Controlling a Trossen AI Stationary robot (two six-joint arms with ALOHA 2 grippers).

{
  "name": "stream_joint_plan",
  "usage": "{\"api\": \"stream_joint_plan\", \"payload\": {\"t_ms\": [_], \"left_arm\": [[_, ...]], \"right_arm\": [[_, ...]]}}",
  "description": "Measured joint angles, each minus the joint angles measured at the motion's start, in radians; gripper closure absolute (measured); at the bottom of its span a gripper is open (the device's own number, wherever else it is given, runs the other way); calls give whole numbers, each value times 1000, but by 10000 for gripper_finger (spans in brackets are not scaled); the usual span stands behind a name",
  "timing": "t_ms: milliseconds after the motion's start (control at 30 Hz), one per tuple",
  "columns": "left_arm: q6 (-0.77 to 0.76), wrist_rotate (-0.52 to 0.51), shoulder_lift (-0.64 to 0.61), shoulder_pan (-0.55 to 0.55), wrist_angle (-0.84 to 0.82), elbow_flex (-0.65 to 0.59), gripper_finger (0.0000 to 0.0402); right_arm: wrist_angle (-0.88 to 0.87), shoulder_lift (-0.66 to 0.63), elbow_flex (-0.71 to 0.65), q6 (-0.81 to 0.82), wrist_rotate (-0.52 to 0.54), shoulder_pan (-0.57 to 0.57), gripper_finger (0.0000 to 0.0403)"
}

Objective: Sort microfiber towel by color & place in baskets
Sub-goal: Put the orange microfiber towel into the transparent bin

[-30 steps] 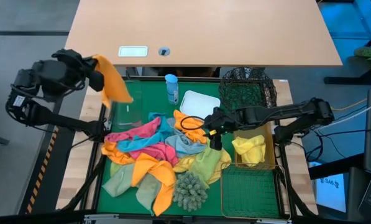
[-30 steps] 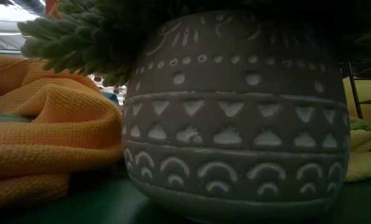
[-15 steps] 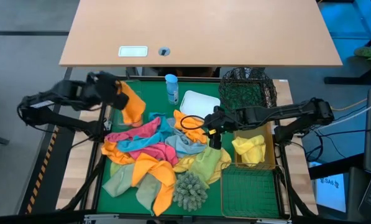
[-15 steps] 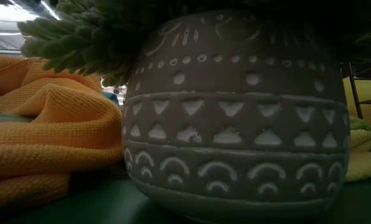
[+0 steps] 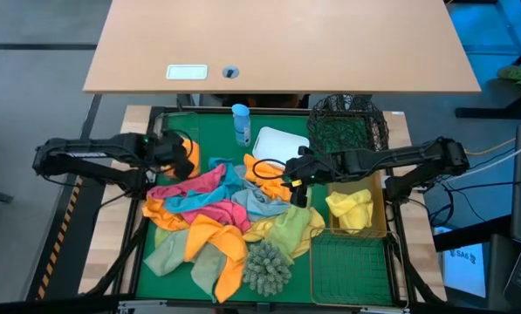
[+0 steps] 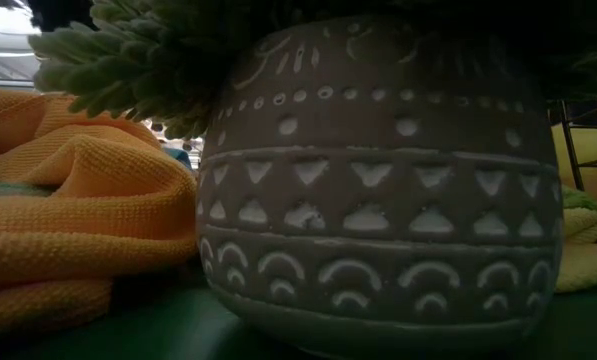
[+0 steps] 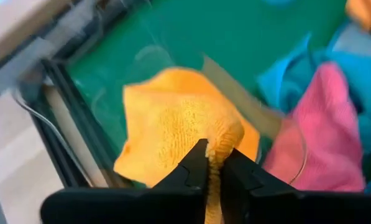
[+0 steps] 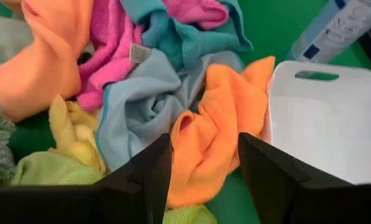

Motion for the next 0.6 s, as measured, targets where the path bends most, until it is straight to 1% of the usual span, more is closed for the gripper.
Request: {"api": "stream_joint_plan", "payload": {"t_ms": [100,233,400,500,600], "left_arm": [[-9,21,0,0,11,-37,376],[-97,21,0,0,11,-55,360],[-196,6,0,0,1,-58,329],[-203,1,0,0,9,-58,317],[-202,0,0,0,21,-58,315]], "right_arm": [[24,0,0,-24,0,0,219],[44,0,0,-30,0,0,219],[59,0,0,-30,0,0,219],[68,0,0,-30,0,0,219],[69,0,0,-30,0,0,219]]}}
